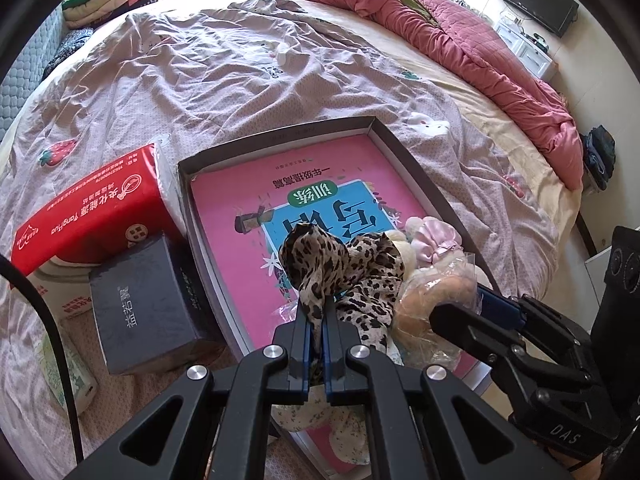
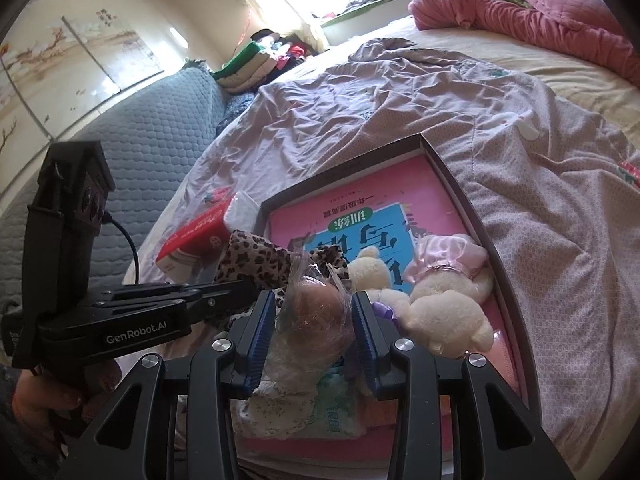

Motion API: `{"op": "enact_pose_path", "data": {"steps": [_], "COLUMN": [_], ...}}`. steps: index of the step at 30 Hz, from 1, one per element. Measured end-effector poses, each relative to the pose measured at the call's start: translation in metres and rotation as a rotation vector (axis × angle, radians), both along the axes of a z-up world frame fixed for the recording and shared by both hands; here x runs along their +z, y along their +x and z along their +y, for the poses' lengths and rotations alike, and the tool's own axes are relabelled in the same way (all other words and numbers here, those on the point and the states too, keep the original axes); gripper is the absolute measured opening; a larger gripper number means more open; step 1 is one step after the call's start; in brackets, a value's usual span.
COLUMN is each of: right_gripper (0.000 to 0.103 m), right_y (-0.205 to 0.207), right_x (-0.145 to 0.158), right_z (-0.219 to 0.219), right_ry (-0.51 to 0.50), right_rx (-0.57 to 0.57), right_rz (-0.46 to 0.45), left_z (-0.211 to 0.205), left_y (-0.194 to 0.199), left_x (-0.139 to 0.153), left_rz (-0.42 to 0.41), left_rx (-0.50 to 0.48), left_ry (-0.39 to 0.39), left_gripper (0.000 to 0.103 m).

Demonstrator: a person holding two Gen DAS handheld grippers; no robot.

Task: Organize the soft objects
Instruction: 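Carry leopard scrunchie with left tool while right tool carries bagged bun over tray, then lower and open left tool releasing scrunchie while right tool releases bagged bun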

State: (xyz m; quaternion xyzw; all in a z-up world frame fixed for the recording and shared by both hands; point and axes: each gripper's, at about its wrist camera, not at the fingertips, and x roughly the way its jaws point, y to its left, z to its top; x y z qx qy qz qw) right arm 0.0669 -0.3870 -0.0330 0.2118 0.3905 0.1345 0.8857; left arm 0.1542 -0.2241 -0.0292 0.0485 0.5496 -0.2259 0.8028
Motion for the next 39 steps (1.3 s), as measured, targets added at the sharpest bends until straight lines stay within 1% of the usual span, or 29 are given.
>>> {"op": "enact_pose_path", "data": {"steps": [2, 9, 13, 15, 22, 25, 29, 34, 39], "right_gripper": [0.041, 0.043, 0.044, 0.046, 0.047, 0.047, 0.050, 0.054, 0.056], "right_y": [0.002, 0.003, 0.003, 0.002, 0.000, -0.001, -0.002, -0.004, -0.008], "right_x": [-0.001, 0.000, 0.000, 0.000, 0.002, 0.004, 0.007, 0.011, 0.016], "right_z": [0.001, 0.009, 0.008, 0.007, 0.009, 0.008, 0.007, 0.008, 0.010], "right_ry": [-0.004, -0.085, -0.090, -0.096, -0.110, -0.118, -0.121, -0.124, -0.134], "right_rx": [0.003, 0.029, 0.031, 0.027, 0.023, 0.021, 0.019, 0.014, 0.014], "right_rz": [-0.001, -0.019, -0.021, -0.016, -0.018, -0.018, -0.024, -0.027, -0.033], "left_z": [0.000, -0.001, -0.001, 0.000, -0.001, -0.001, -0.001, 0.001, 0.005], "left_y": [0.002, 0.004, 0.004, 0.004, 0.003, 0.002, 0.000, -0.004, -0.009], "left_x": [-0.002, -0.008, -0.009, -0.010, -0.009, -0.008, -0.005, 0.005, 0.014], "left_rz": [0.005, 0.018, 0.027, 0.031, 0.037, 0.035, 0.028, 0.008, -0.010], "left_rx": [0.003, 0.006, 0.009, 0.013, 0.008, 0.009, 0.012, 0.007, 0.005], "left_ry": [-0.002, 0.004, -0.005, -0.010, -0.011, -0.004, -0.016, -0.023, -0.023], "left_gripper": [0.004, 0.004, 0.005, 0.005, 0.006, 0.013, 0.020, 0.031, 0.039]}}
